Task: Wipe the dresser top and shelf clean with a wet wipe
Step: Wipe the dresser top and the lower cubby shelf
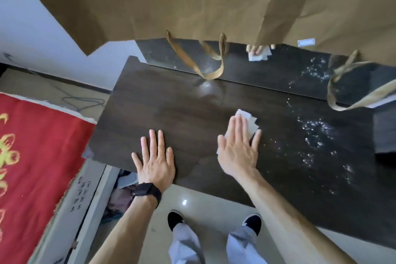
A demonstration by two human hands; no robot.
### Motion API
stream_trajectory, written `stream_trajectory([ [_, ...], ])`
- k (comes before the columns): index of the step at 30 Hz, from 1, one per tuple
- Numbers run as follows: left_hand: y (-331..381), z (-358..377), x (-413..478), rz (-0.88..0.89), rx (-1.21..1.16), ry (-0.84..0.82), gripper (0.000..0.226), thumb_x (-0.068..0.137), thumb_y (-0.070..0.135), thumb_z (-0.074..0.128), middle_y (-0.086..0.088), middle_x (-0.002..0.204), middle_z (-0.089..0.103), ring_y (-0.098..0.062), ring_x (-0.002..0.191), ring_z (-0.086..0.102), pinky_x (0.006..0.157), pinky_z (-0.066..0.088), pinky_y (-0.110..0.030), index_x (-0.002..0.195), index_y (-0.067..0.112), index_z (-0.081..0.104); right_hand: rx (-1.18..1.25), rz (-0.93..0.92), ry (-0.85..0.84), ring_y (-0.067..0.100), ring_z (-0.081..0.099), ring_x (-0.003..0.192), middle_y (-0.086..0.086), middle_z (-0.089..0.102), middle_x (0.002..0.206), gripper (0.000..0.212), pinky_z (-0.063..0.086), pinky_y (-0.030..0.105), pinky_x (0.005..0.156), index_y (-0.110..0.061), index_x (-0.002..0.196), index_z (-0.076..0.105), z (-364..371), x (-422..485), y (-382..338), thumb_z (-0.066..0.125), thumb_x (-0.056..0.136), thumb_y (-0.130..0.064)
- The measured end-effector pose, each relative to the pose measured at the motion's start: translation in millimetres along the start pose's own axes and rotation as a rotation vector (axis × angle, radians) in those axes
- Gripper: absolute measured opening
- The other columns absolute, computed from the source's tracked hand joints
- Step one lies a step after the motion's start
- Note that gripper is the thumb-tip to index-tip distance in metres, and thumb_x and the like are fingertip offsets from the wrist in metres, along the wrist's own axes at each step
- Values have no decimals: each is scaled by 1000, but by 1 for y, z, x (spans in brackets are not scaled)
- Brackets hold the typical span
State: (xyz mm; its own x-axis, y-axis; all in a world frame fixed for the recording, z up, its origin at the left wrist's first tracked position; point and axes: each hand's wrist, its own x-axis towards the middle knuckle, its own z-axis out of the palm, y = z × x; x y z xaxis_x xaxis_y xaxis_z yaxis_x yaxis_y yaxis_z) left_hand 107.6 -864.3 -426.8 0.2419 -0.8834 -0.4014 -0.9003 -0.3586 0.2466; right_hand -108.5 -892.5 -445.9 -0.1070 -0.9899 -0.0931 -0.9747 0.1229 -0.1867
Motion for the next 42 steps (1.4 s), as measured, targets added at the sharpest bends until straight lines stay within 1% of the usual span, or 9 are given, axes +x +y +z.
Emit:
stream_trajectory([
  [3, -11, -9, 6, 42, 63, -76, 56, 103, 45, 11, 16, 159, -25, -12, 148, -22, 120, -6, -52, 152, 41, -16, 80, -395, -78, 18, -6, 153, 4, 0, 167, 66, 8, 57, 121, -10, 158, 13, 19, -34, -69, 27, 103, -43],
  [6, -14, -14, 6, 46, 88, -106, 58, 104, 41, 15, 14, 161, -23, -14, 149, -19, 120, 3, -55, 154, 38, -14, -13, -506, -157, 17, -19, 151, 1, -9, 166, 65, 5, 53, 122, -14, 159, 8, 21, -63, -83, 24, 104, -46],
  [9, 2, -5, -17, -19, 82, -116, 61, 104, 43, 17, 10, 160, -27, -17, 149, -21, 120, 2, -57, 153, 35, -17, 31, -409, -96, 14, -5, 153, 0, 0, 166, 64, 4, 53, 122, -14, 158, 18, 6, -81, -20, 30, 103, -44],
  [14, 22, 10, -40, -94, 22, -74, 57, 104, 44, 10, 12, 155, -35, -14, 146, -28, 119, -10, -53, 147, 40, -26, -59, 70, -23, 20, 9, 153, 8, 10, 166, 67, 5, 60, 120, -6, 157, 15, -21, -95, 106, 31, 102, -42],
  [22, 28, 10, -38, -142, 90, -91, 57, 103, 42, 9, 7, 159, -31, -15, 148, -24, 121, -4, -53, 150, 35, -22, 69, -485, -151, 17, -7, 153, 3, -3, 166, 64, 4, 54, 123, -12, 158, 14, 12, -52, -33, 25, 104, -43],
  [25, 28, 11, -36, -154, 95, -80, 57, 103, 43, 8, 7, 159, -31, -15, 148, -24, 121, -5, -52, 151, 35, -22, 67, -434, -162, 15, -6, 153, 2, -2, 167, 63, 4, 54, 123, -13, 158, 12, 5, -64, -4, 26, 104, -43],
  [31, 28, 14, -38, -145, 55, -54, 58, 102, 46, 9, 9, 161, -26, -15, 149, -21, 120, -6, -52, 152, 37, -18, -23, -90, -173, 18, 4, 154, 4, 5, 167, 66, 6, 60, 120, -11, 158, 10, -23, -125, 98, 28, 104, -43],
  [38, 24, 20, -36, -124, 77, 8, 57, 102, 48, 6, 9, 160, -26, -15, 149, -21, 121, -5, -52, 152, 37, -18, 79, -334, -131, 18, -6, 154, 5, 0, 167, 66, 0, 58, 121, -10, 158, 8, 3, -6, -30, 23, 105, -45],
  [42, 23, 14, -34, -109, 98, 14, 62, 102, 48, 12, 2, 163, -20, -19, 150, -19, 122, -4, -48, 156, 29, -9, -2, -286, -138, 15, -4, 153, 3, 0, 167, 64, 0, 59, 120, -12, 158, 5, -3, 6, -2, 19, 105, -44],
])
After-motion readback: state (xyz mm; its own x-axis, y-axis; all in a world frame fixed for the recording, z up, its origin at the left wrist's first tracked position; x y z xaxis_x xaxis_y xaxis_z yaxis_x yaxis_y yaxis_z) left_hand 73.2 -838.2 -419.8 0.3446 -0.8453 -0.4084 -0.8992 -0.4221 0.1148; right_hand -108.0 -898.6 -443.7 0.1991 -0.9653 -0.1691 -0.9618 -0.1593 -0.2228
